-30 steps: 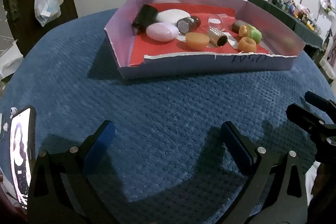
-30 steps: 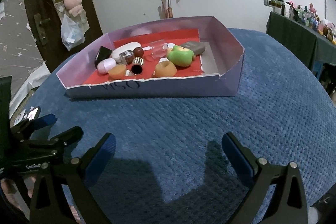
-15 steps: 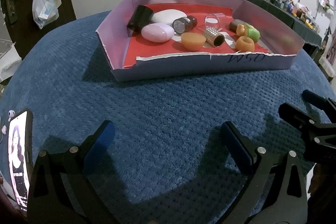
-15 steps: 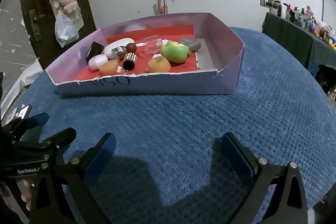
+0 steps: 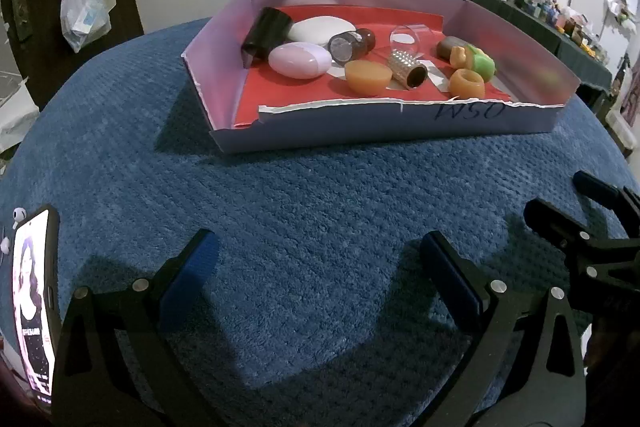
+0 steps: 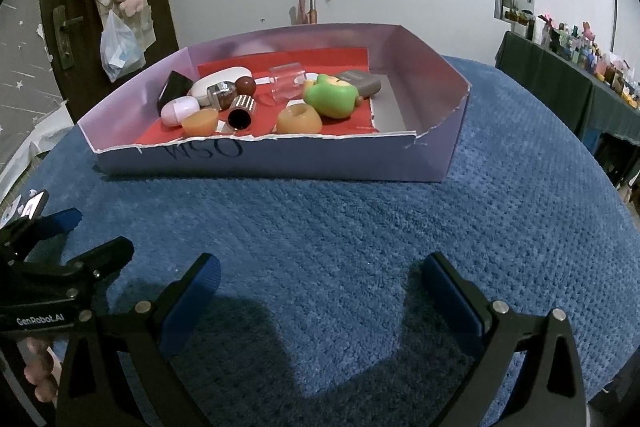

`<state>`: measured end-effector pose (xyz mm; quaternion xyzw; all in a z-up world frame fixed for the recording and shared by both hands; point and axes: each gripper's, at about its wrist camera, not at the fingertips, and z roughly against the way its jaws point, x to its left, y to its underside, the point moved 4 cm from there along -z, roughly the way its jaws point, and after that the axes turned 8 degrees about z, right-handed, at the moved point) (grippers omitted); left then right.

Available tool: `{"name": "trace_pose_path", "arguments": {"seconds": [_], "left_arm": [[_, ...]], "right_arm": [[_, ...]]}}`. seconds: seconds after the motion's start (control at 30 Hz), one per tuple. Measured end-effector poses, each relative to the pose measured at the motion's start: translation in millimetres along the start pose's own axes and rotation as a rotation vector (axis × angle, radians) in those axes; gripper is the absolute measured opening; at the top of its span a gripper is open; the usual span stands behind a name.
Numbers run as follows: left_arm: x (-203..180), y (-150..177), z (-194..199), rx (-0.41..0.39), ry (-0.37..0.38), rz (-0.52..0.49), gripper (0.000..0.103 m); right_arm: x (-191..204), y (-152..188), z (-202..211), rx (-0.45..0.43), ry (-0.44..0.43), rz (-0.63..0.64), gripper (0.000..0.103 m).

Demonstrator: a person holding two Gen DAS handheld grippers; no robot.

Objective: Organize rigid objects

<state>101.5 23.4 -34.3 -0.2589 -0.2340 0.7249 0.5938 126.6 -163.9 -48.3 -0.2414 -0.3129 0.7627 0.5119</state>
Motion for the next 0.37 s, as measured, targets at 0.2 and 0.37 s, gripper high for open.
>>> {"name": "trace_pose_path", "arguments": {"seconds": [0.2, 0.37], "left_arm": [[0.4, 0.3, 0.1, -0.001, 0.001, 0.001, 0.103], [0.4, 0.3, 0.0, 0.000, 0.001, 0.001, 0.103]], "right_arm": [[0.2, 0.1, 0.0, -0.001, -0.003, -0.003, 0.103], [0.1, 0.1, 0.0, -0.002, -0.005, -0.005, 0.103]]}}
